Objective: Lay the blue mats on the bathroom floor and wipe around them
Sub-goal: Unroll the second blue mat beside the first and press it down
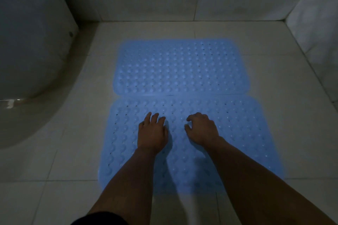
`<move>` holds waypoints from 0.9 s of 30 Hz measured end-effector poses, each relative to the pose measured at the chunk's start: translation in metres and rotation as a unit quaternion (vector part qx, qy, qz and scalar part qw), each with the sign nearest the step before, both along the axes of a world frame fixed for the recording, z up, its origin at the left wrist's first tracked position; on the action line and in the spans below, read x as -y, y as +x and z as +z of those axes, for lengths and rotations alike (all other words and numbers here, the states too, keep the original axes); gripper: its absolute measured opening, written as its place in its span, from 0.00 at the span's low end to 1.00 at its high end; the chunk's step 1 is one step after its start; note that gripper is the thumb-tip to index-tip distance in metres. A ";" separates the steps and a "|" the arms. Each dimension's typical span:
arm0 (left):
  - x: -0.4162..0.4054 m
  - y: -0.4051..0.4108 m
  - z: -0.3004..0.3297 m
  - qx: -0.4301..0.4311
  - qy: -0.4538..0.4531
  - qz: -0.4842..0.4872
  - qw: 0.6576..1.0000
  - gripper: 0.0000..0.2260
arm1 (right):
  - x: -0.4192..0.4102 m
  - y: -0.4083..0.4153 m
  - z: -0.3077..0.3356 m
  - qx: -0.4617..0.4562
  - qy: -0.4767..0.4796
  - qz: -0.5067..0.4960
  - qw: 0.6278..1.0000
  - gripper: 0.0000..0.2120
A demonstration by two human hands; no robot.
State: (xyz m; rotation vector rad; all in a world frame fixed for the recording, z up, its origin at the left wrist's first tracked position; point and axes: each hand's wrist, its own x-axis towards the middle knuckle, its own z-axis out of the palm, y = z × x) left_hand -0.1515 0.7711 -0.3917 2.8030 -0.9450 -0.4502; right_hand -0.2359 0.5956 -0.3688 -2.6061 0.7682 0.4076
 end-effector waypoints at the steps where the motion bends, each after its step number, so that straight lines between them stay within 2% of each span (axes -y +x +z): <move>1: 0.002 0.001 -0.002 -0.002 0.003 -0.001 1.000 0.22 | 0.001 0.000 -0.003 0.003 0.003 -0.004 1.000 0.20; 7: 0.009 0.001 -0.016 -0.006 -0.001 -0.005 1.000 0.23 | 0.004 -0.006 -0.020 0.029 0.000 -0.014 0.999 0.21; 12: 0.016 -0.012 0.023 -0.075 0.061 -0.023 0.995 0.23 | 0.005 -0.024 0.012 -0.037 0.043 -0.055 0.997 0.22; 16: 0.011 -0.035 0.116 -0.168 0.137 -0.051 0.975 0.24 | -0.010 -0.042 0.103 -0.119 0.097 -0.079 0.985 0.23; 19: 0.001 -0.053 0.191 -0.203 0.155 -0.053 0.965 0.25 | -0.021 -0.051 0.173 -0.160 0.122 -0.088 0.976 0.23; 22: -0.009 -0.067 0.273 -0.211 0.146 -0.045 0.965 0.24 | -0.035 -0.060 0.252 -0.192 0.135 -0.101 0.967 0.22; 27: -0.014 -0.044 0.430 -0.222 0.109 -0.016 0.969 0.24 | -0.044 -0.047 0.406 -0.190 0.129 -0.103 0.968 0.23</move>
